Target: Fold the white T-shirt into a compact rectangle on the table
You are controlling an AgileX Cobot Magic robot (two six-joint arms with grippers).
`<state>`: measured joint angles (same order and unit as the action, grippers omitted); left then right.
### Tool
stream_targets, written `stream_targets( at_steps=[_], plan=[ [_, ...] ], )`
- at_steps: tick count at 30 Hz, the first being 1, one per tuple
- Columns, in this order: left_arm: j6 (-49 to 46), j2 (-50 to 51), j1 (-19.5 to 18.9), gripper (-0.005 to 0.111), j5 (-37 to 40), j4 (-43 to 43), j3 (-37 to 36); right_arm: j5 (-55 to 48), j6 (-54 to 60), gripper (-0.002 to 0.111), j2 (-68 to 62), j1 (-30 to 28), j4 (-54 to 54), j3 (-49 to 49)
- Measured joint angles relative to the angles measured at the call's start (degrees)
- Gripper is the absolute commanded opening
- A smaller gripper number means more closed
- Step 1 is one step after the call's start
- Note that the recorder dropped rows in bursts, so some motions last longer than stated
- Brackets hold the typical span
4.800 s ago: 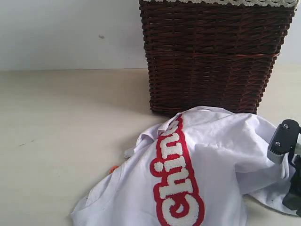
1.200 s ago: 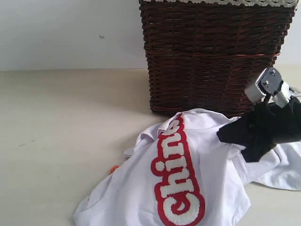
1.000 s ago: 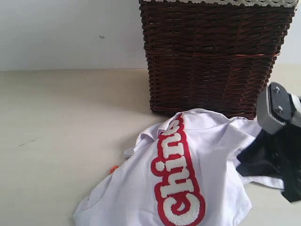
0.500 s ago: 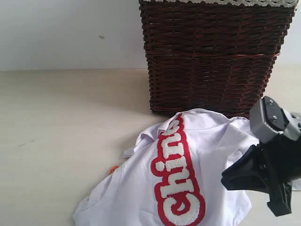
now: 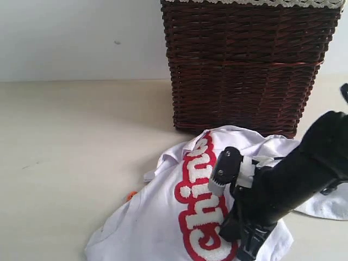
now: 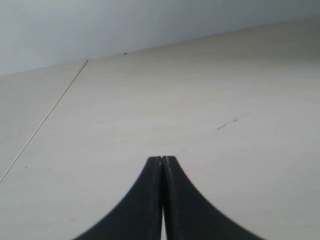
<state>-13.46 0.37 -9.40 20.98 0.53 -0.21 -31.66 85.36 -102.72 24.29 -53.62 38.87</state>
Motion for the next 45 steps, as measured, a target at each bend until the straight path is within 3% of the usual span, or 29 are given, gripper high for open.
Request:
stream_targets(
  at_steps=[5,11,17,19,24,29,33,36,45],
  plan=[
    [0.00,0.00,0.00,0.000,0.00,0.00,0.00,-1.34,-6.95,0.006,-3.76,6.18,6.60,5.33],
    [0.00,0.00,0.00,0.000,0.00,0.00,0.00,-13.17,-10.97,0.005,-7.22,12.93,11.54,13.86],
    [0.00,0.00,0.00,0.000,0.00,0.00,0.00,-16.58,-16.03,0.006,-7.54,15.29,11.72,21.78],
    [0.00,0.00,0.00,0.000,0.00,0.00,0.00,-17.22,-18.16,0.013,-6.52,15.29,13.55,22.89],
    [0.00,0.00,0.00,0.000,0.00,0.00,0.00,-25.84,-19.99,0.052,2.43,15.29,25.38,22.61],
    [0.00,0.00,0.00,0.000,0.00,0.00,0.00,-34.19,-21.87,0.053,10.44,8.88,40.04,18.38],
    [0.00,0.00,0.00,0.000,0.00,0.00,0.00,-31.11,-22.29,0.053,9.87,-2.23,43.79,14.00],
    [0.00,0.00,0.00,0.000,0.00,0.00,0.00,-26.24,-22.08,0.053,7.56,-7.34,44.03,11.80],
    [0.00,0.00,0.00,0.000,0.00,0.00,0.00,-19.41,-21.67,0.053,-1.26,-9.74,39.81,10.88]
  ],
)
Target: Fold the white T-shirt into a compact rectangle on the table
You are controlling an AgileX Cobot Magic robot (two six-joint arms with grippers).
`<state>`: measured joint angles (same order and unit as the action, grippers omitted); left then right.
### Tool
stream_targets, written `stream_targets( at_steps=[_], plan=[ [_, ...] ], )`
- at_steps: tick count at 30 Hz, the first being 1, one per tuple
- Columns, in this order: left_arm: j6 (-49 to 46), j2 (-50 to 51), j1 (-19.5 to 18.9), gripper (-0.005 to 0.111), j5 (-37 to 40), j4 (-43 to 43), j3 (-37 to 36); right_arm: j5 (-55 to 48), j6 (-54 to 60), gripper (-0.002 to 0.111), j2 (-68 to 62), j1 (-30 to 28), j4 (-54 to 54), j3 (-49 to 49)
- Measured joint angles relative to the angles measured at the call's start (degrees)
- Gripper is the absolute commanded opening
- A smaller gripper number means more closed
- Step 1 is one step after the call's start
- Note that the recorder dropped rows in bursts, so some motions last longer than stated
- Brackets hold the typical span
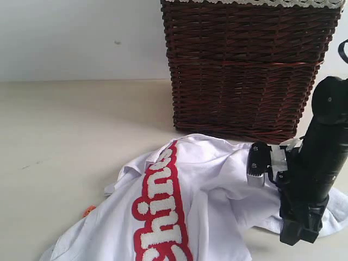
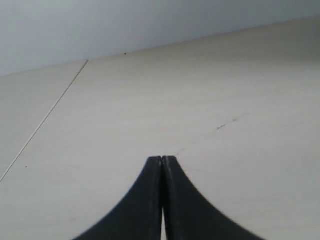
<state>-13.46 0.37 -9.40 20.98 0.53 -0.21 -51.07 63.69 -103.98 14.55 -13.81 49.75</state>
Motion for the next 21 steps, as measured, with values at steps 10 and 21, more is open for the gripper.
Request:
stream_targets(
  at_steps=[10,21],
  plan=[
    [0.00,0.00,0.00,0.000,0.00,0.00,0.00,2.79,-0.51,0.000,-2.12,-0.14,0.28,0.00],
    [0.00,0.00,0.00,0.000,0.00,0.00,0.00,3.00,-7.24,0.000,0.25,-0.14,5.82,0.00]
  ],
)
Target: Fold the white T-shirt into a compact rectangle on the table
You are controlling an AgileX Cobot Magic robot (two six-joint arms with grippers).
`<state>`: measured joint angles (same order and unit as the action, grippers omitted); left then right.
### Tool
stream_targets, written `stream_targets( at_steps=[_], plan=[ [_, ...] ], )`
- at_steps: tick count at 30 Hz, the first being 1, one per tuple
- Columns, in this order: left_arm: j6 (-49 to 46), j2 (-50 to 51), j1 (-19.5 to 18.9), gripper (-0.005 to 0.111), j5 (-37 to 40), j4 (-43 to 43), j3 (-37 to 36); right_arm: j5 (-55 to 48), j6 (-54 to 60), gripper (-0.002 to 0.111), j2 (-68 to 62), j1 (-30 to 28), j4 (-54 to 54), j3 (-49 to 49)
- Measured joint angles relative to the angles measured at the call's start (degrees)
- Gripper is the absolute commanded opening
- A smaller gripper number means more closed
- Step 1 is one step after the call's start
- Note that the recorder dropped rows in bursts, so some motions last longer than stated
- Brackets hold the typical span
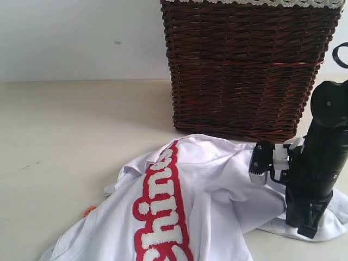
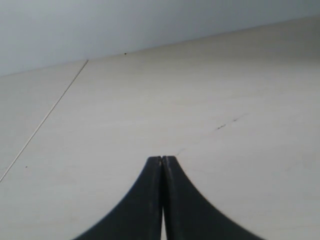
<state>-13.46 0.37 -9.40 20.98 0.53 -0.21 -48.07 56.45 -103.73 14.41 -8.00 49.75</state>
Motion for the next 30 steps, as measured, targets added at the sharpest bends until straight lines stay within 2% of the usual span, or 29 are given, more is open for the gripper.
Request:
stream_targets(
  at_steps=[8,11,14,20,23,26,30],
  plan=[
    [0.00,0.00,0.00,0.000,0.00,0.00,0.00,3.19,-3.79,0.000,8.49,-0.47,1.12,-0.12],
    [0.00,0.00,0.00,0.000,0.00,0.00,0.00,4.33,-7.30,0.000,10.06,-1.81,4.96,-0.12],
    [0.00,0.00,0.00,0.000,0.00,0.00,0.00,6.48,-15.03,0.000,10.33,-3.66,14.45,-0.12],
    [0.00,0.00,0.00,0.000,0.00,0.00,0.00,11.58,-39.94,0.000,10.33,-8.12,44.23,-0.12],
    [0.00,0.00,0.00,0.000,0.00,0.00,0.00,13.07,-46.93,0.001,10.33,-9.44,52.34,-0.12],
    [0.00,0.00,0.00,0.000,0.00,0.00,0.00,14.44,-49.09,0.014,10.33,-9.59,54.07,-0.12],
    [0.00,0.00,0.00,0.000,0.00,0.00,0.00,17.51,-49.77,0.046,10.33,-9.69,52.44,-0.12]
  ],
)
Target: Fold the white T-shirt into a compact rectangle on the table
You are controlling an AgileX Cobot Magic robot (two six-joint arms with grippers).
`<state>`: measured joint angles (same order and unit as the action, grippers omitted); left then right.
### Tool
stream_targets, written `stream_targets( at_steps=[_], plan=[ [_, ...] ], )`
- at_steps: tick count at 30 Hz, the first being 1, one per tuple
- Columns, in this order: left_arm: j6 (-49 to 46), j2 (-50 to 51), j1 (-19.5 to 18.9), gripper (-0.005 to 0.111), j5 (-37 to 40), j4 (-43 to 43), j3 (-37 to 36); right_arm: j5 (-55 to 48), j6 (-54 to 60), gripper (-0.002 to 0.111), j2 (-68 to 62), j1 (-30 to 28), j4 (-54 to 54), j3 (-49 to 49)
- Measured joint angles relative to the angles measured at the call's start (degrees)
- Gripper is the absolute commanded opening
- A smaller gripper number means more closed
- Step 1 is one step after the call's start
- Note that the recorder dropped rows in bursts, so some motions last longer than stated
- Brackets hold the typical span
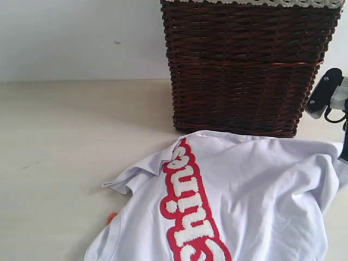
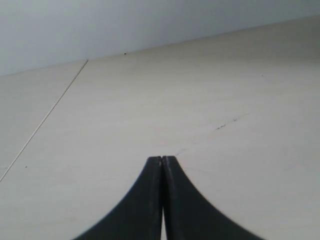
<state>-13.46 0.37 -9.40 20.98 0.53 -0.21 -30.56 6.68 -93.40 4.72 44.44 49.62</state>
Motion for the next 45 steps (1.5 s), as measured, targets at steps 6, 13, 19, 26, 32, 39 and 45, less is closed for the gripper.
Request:
stream_targets(
  at_steps=[6,13,19,26,32,39,45],
  plan=[
    [0.00,0.00,0.00,0.000,0.00,0.00,0.00,4.94,-0.16,0.051,3.85,0.00,-7.00,0.00],
    [0.00,0.00,0.00,0.000,0.00,0.00,0.00,1.46,33.10,0.042,13.35,0.00,-45.14,0.00],
    [0.00,0.00,0.00,0.000,0.00,0.00,0.00,-19.00,68.89,0.032,11.54,0.13,-73.16,-2.61],
    [0.00,0.00,0.00,0.000,0.00,0.00,0.00,-11.09,69.09,0.000,2.62,6.31,-75.00,-6.60],
    [0.00,0.00,0.00,0.000,0.00,0.00,0.00,-8.28,56.60,0.000,-5.91,14.58,-70.45,-5.90],
    [0.00,0.00,0.00,0.000,0.00,0.00,0.00,-9.58,47.76,0.000,-12.75,24.68,-67.75,-0.91],
    [0.00,0.00,0.00,0.000,0.00,0.00,0.00,-14.86,45.87,0.000,-17.87,31.91,-67.45,7.33]
  ],
)
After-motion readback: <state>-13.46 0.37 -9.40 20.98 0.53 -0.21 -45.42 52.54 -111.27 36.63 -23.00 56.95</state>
